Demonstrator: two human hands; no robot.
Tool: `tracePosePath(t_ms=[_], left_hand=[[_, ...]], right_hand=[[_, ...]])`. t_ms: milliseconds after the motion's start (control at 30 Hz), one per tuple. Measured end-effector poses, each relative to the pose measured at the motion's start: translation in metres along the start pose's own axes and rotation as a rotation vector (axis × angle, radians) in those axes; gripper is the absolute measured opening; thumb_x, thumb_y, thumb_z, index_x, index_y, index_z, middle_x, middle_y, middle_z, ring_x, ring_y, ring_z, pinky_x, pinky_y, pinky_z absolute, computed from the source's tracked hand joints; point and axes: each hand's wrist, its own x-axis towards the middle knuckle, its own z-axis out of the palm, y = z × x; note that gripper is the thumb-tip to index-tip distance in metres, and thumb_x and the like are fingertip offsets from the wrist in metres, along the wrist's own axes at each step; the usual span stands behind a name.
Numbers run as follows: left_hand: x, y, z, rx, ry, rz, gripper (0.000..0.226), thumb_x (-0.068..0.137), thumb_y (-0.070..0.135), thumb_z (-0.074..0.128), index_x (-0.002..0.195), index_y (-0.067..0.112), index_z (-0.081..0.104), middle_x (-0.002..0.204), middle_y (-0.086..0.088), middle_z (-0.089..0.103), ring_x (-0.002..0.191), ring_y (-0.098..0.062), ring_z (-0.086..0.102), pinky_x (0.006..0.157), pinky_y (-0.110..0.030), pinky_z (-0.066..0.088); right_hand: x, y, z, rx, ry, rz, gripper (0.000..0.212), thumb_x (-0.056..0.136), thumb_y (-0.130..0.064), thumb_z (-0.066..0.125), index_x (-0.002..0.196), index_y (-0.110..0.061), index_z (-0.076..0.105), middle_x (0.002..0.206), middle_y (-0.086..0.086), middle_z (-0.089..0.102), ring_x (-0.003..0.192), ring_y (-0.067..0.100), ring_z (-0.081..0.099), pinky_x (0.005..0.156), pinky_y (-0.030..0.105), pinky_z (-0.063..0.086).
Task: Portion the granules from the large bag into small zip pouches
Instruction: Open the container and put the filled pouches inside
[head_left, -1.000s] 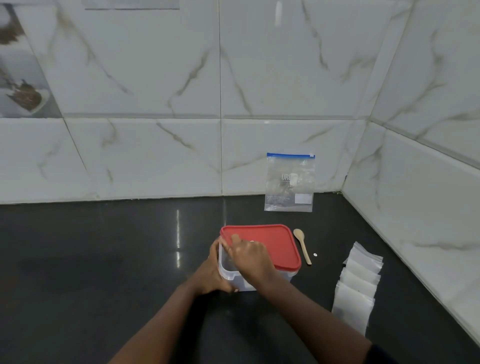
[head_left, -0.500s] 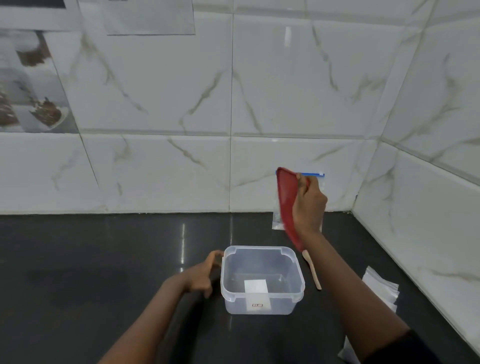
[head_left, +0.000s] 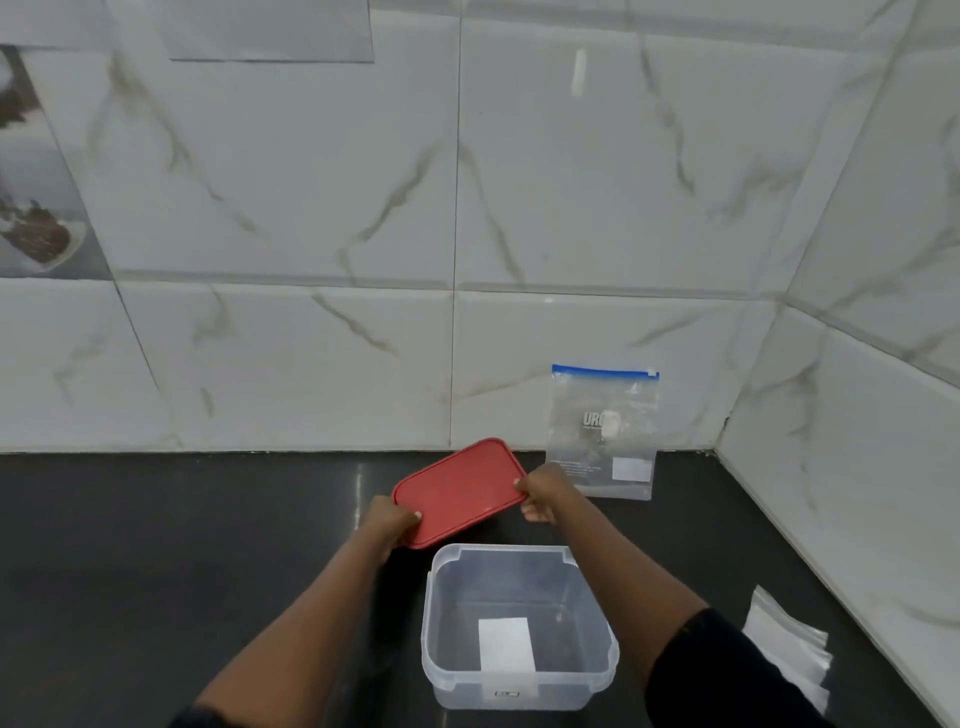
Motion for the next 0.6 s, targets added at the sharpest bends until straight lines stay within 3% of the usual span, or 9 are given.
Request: tracePosePath(t_ms=[100,200,333,367,433,533,600], left_hand=[[0.011,-0.007,0.003,0.285,0.131,0.028,0.035,0.08,0.013,0.069,0.11,-0.004,0.061,0.108,-0.021,0.064,0.1,-0.034,0.061,0.084,-0.033,0.051],[0.008,-0.005,0.009,0.499,0.139,0.064,0.037,0.085,0.018,0.064,0.115,-0.002,0.059,0.117,-0.021,0.061,0.109,-0.034,0.058,0.085,-0.033,0.046],[0.007,-0.001,0.013,0.699,0.164,0.075,0.04,0.089,0.025,0.059,0.121,0.001,0.056,0.126,-0.018,0.057,0.118,-0.031,0.053,0.095,-0.031,0.042],[0.004,0.002,0.015,0.736,0.18,0.094,0.041,0.09,0.027,0.057,0.122,0.003,0.055,0.127,-0.016,0.056,0.12,-0.03,0.052,0.096,-0.031,0.041],[-0.005,0.012,0.02,0.783,0.199,0.15,0.04,0.091,0.027,0.054,0.124,0.005,0.055,0.128,-0.013,0.057,0.123,-0.028,0.049,0.097,-0.029,0.04],[-0.025,0.034,0.042,0.73,0.164,0.296,0.044,0.086,0.018,0.059,0.126,0.004,0.051,0.128,-0.019,0.054,0.124,-0.031,0.046,0.098,-0.03,0.038],[-0.047,0.051,0.065,0.688,0.104,0.447,0.049,0.084,0.01,0.058,0.132,0.005,0.048,0.133,-0.02,0.051,0.126,-0.031,0.044,0.102,-0.03,0.034]], right_hand=[[0.011,0.013,-0.001,-0.371,-0.106,0.077,0.029,0.097,-0.019,0.052,0.072,-0.004,0.048,0.064,0.008,0.05,0.054,0.014,0.049,0.05,0.024,0.044],[0.019,0.022,0.003,-0.544,-0.17,0.078,0.034,0.097,-0.023,0.051,0.068,-0.006,0.046,0.062,0.006,0.05,0.052,0.012,0.048,0.05,0.021,0.042],[0.02,0.026,0.001,-0.683,-0.265,0.044,0.023,0.096,-0.018,0.054,0.077,-0.007,0.06,0.045,0.001,0.053,0.048,0.008,0.044,0.052,0.019,0.036],[0.02,0.029,-0.003,-0.686,-0.258,0.02,0.014,0.094,-0.013,0.055,0.09,-0.003,0.064,0.048,0.0,0.054,0.052,0.008,0.043,0.054,0.019,0.037],[0.016,0.033,-0.014,-0.622,-0.177,-0.03,0.016,0.092,-0.006,0.055,0.104,0.001,0.065,0.059,0.004,0.053,0.054,0.01,0.045,0.057,0.021,0.042],[0.004,0.041,-0.041,-0.603,-0.051,-0.085,0.014,0.091,0.0,0.051,0.081,0.0,0.06,0.063,0.013,0.053,0.051,0.018,0.05,0.053,0.028,0.044],[-0.011,0.046,-0.062,-0.605,0.006,-0.108,0.016,0.089,-0.001,0.051,0.076,-0.005,0.059,0.064,0.012,0.055,0.052,0.019,0.051,0.049,0.027,0.043]])
